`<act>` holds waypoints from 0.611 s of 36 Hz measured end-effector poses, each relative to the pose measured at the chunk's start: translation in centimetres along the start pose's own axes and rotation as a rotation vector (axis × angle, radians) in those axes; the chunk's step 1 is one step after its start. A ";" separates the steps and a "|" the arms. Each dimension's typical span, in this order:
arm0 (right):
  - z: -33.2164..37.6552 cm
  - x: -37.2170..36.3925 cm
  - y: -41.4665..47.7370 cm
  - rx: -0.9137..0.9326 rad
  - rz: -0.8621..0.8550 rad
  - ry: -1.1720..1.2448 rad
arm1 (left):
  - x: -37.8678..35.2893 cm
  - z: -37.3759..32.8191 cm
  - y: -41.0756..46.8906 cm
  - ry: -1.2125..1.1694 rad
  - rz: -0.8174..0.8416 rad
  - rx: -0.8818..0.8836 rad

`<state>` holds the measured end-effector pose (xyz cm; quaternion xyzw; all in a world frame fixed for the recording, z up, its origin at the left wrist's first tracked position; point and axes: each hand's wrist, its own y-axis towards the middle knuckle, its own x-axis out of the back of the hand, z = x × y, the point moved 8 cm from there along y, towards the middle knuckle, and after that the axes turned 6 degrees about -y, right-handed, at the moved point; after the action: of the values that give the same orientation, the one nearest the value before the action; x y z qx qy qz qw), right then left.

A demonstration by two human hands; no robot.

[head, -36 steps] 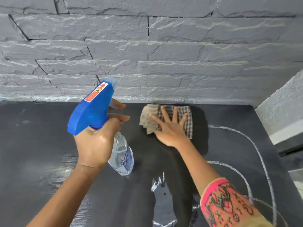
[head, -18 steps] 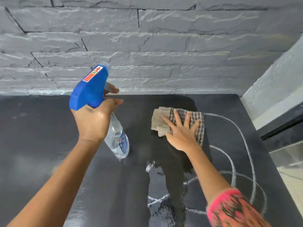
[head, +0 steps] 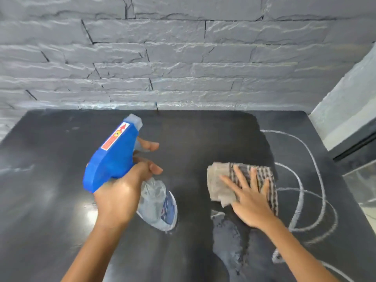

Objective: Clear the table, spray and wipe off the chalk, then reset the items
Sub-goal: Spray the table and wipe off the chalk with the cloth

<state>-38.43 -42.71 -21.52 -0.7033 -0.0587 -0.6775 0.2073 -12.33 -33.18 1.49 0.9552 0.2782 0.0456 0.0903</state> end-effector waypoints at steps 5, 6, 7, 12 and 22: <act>5.6 2.5 9.5 -0.091 0.047 0.105 | 2.4 0.4 -3.3 0.030 -0.013 0.052; 7.6 2.6 10.2 -0.049 0.051 0.108 | 2.5 0.5 -3.6 0.037 -0.013 0.060; 9.8 2.7 10.2 0.013 0.038 0.096 | 2.6 0.5 -4.0 0.044 -0.013 0.066; 15.7 1.4 4.1 0.319 -0.023 -0.019 | 2.7 0.1 -5.6 0.041 -0.013 0.097; 0.4 -1.0 -4.2 0.062 0.004 -0.062 | 1.4 -0.1 -7.4 0.012 0.061 0.100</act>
<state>-39.63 -38.55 -21.64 -0.7171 -0.0845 -0.6530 0.2283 -15.06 -26.32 0.13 0.9662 0.2514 0.0400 0.0394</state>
